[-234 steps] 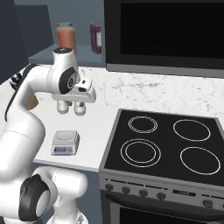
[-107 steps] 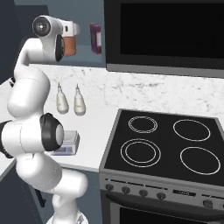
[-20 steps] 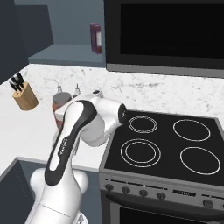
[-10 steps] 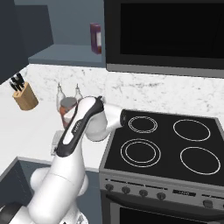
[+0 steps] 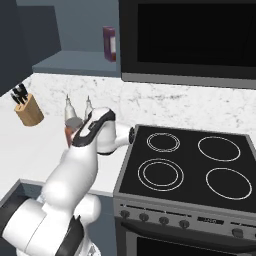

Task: Pick the honey bottle and place it on the digital scale for weighing, and close the cabinet.

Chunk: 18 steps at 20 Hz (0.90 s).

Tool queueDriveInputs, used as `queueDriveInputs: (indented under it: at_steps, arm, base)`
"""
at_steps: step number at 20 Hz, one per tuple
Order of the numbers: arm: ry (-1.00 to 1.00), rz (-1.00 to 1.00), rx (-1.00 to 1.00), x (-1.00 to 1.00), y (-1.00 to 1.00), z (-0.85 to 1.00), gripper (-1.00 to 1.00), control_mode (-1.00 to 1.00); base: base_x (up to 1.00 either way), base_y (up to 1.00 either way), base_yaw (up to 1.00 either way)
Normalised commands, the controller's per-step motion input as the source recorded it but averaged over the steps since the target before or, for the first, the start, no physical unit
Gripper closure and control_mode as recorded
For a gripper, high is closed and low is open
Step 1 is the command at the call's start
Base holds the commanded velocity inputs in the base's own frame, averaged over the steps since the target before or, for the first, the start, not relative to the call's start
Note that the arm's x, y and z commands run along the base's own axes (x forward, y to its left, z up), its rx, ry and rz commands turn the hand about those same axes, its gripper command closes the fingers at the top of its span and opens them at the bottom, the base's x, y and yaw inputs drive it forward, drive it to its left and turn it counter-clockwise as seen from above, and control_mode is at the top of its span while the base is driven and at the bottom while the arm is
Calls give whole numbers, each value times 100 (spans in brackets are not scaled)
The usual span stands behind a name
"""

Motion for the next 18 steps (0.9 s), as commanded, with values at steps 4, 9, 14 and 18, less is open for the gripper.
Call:
queueDriveInputs:
  at_steps: [4,9,14,18]
  arm:
    - [4,0,-7,27,28,-25,100,-100]
    - [4,0,-6,29,6,-28,100,-100]
    - [0,0,-2,18,21,-27,100,-100]
    - [0,0,2,16,12,-30,100,-100]
  base:
    - [0,0,0]
    - [0,0,0]
    - [0,0,0]
    - [0,0,0]
